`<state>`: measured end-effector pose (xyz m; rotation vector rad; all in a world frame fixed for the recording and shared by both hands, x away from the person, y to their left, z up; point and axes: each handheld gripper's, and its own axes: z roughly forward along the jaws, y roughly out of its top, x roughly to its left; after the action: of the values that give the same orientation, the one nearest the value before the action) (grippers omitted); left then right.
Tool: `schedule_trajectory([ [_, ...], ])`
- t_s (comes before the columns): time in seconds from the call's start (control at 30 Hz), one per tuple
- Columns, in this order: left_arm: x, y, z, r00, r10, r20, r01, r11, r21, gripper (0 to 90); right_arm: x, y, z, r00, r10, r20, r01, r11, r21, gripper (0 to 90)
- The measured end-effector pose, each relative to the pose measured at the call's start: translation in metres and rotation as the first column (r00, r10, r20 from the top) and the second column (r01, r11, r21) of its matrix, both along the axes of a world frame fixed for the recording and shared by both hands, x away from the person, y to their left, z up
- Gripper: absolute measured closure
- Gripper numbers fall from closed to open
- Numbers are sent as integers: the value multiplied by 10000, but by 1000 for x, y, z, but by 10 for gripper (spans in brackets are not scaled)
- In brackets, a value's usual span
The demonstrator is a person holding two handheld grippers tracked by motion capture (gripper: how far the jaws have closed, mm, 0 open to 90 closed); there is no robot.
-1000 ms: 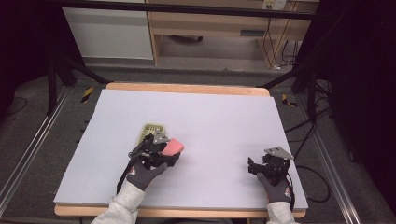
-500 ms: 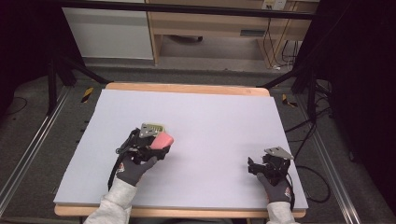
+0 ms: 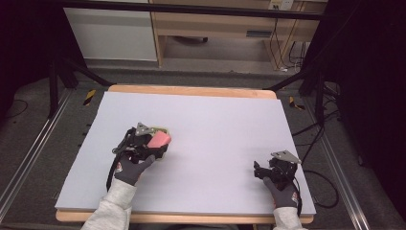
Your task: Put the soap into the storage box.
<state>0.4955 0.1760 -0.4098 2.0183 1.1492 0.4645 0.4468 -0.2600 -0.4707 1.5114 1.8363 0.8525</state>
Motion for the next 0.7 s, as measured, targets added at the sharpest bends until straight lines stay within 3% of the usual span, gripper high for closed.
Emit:
schedule_trajectory([
  [0.7,26,8,-10,9985,544,-111,-541,9983,235,371,1,3,-1,9998,171,-75,-171,9998,-80,59],
])
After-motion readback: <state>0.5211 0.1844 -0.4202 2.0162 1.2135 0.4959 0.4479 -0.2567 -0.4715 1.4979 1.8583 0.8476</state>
